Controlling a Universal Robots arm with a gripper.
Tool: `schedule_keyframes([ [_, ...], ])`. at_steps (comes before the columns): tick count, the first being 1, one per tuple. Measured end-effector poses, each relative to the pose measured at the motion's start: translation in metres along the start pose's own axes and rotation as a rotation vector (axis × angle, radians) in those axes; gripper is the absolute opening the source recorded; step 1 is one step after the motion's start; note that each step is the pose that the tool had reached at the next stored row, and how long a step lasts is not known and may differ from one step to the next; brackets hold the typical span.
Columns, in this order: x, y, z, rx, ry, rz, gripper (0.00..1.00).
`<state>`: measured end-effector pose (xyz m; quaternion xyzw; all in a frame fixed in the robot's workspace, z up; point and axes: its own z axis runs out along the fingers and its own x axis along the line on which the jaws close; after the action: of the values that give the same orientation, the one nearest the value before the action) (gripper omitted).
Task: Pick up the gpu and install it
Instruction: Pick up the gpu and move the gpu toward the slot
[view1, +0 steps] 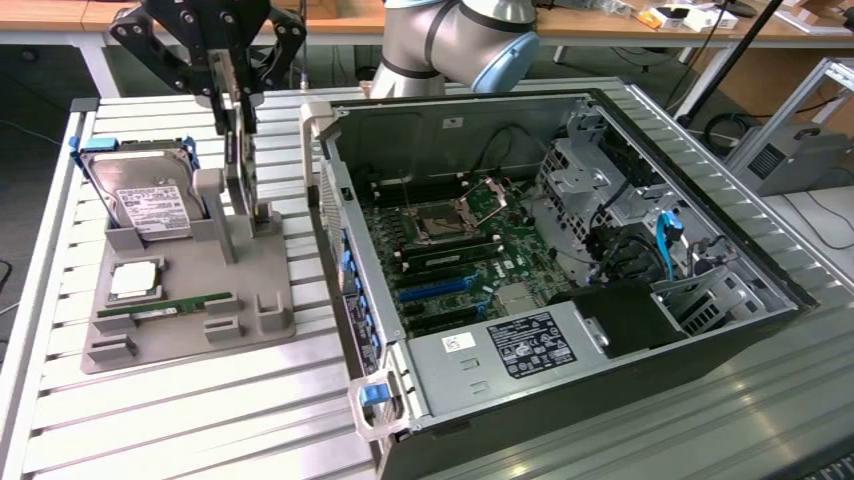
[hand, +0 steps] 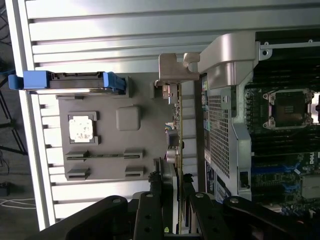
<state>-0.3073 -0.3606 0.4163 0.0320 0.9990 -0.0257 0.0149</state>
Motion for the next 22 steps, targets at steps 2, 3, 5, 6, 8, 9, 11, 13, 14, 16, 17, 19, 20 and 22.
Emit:
schedule_keyframes([
  [2,0.0,-0.0001,-0.0012,0.0,-0.0001,0.0,0.27],
  [3,0.0,-0.0001,-0.0016,-0.0001,-0.0001,0.0,0.27],
  [5,-0.0001,-0.0001,-0.0028,-0.0001,-0.0001,0.0,0.27],
  [6,-0.0001,-0.0002,-0.0033,0.0,-0.0001,0.0,0.27],
  [8,-0.0001,-0.0002,-0.004,-0.0001,-0.0001,0.0,0.27],
  [9,-0.0001,-0.0002,-0.0043,-0.0001,-0.0001,0.0,0.27],
  [11,-0.0002,-0.0002,-0.0049,0.0,-0.0001,0.0,0.27],
  [13,-0.0002,-0.0003,-0.0052,-0.0001,-0.0002,0.0,0.27],
  [14,-0.0002,-0.0003,-0.0056,0.0,0.0,0.0,0.27],
  [16,-0.0002,-0.0003,-0.0064,0.0,0.0,0.0,0.27],
  [17,-0.0002,-0.0003,-0.0069,0.0,0.0,0.0,0.27],
  [19,-0.0003,-0.0004,-0.008,0.0,0.0,0.0,0.27],
  [20,-0.0003,-0.0004,-0.0084,0.0,0.0,0.0,0.27],
  [22,-0.0003,-0.0005,-0.0094,0.0,-0.0001,0.0,0.27],
])
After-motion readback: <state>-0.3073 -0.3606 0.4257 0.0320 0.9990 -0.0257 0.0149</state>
